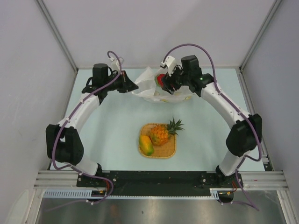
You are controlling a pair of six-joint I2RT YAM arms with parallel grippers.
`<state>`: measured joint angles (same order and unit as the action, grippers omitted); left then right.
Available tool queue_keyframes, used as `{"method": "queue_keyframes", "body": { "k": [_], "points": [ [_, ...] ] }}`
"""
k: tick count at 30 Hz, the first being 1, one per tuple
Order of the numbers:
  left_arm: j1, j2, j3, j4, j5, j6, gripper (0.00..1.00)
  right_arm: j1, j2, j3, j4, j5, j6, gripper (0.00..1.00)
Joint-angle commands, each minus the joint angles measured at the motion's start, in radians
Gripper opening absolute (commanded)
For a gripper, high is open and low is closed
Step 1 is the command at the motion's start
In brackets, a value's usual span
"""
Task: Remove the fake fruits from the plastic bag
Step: Take out the fake fruit from the plastic bag, then place the fake fruit on the plate.
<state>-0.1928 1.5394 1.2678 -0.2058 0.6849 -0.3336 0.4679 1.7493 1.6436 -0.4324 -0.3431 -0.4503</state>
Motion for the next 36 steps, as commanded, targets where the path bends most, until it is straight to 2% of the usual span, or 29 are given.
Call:
{"method": "queue_keyframes", "body": {
  "k": [1,8,12,15,19,26,36],
  "points": [
    [0.006,0.01,0.07,0.097,0.031,-0.059,0.0,0.038,-0.131,-0.064,-0.251,-0.059,-0.207,0.26],
    [0.0,-0.031,0.084,0.128,0.019,-0.067,0.0,0.253,-0.283,-0.1,-0.692,0.013,-0.612,0.27],
    [0.001,-0.064,0.067,0.146,0.018,-0.059,0.0,0.403,-0.3,-0.146,-0.882,0.091,-0.688,0.27],
    [0.001,-0.097,0.036,0.166,0.013,-0.065,0.0,0.488,-0.277,-0.188,-0.936,0.136,-0.686,0.26],
    [0.001,-0.163,-0.028,0.174,0.002,-0.045,0.0,0.532,-0.209,-0.196,-0.973,0.182,-0.653,0.25],
    [0.001,-0.266,-0.111,0.186,-0.024,-0.018,0.0,0.522,-0.074,-0.197,-0.907,0.254,-0.525,0.22],
    [0.004,-0.306,-0.151,0.181,-0.036,0.001,0.0,0.523,0.035,-0.196,-0.81,0.342,-0.484,0.22]
  ]
}}
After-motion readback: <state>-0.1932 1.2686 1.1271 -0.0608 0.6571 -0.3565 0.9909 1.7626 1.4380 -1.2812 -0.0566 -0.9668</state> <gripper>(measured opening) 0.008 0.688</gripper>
